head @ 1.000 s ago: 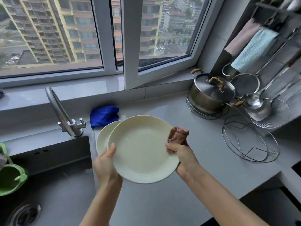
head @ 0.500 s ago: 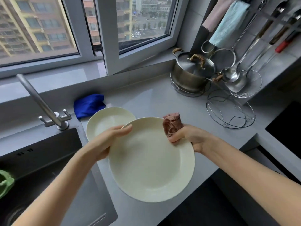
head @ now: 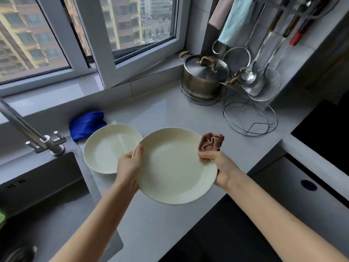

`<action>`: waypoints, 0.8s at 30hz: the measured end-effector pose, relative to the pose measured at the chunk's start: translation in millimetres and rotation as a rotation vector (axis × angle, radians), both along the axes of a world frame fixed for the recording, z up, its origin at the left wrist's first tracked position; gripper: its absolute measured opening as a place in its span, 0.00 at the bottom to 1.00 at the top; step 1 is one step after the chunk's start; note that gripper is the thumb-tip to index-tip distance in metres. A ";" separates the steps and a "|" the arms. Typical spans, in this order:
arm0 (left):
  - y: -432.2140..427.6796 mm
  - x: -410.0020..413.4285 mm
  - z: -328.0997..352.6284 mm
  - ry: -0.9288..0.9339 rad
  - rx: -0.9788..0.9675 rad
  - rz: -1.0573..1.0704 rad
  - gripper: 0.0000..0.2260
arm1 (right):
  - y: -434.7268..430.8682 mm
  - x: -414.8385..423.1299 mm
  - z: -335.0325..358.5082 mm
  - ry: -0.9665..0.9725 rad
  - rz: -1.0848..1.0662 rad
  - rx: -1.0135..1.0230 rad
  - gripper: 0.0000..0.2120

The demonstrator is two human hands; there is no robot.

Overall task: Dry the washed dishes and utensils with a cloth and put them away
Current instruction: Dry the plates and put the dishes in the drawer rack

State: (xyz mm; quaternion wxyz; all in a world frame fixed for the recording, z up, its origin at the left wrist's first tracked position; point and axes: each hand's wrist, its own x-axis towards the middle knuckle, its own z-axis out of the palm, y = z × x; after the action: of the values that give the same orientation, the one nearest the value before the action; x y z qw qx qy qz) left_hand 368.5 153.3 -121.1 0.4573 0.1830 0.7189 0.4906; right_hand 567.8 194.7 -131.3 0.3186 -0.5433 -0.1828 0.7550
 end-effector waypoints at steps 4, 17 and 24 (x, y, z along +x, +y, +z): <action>-4.8 75.5 -19.6 -0.026 0.052 0.411 0.15 | -26.2 -0.6 -22.6 -0.050 -0.303 0.059 0.09; -23.2 166.5 -6.4 -0.022 -0.013 -0.563 0.07 | 0.2 216.5 23.3 -0.280 0.402 0.024 0.11; -77.7 252.8 -1.5 0.207 -0.016 -0.534 0.10 | -18.1 255.7 43.4 -0.311 0.758 0.065 0.08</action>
State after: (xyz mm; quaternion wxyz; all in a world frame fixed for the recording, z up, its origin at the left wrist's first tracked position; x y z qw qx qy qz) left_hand 621.3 75.6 -122.7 0.4958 0.4116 0.6918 0.3258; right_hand 823.5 176.6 -87.9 0.0036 -0.5347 -0.4395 0.7217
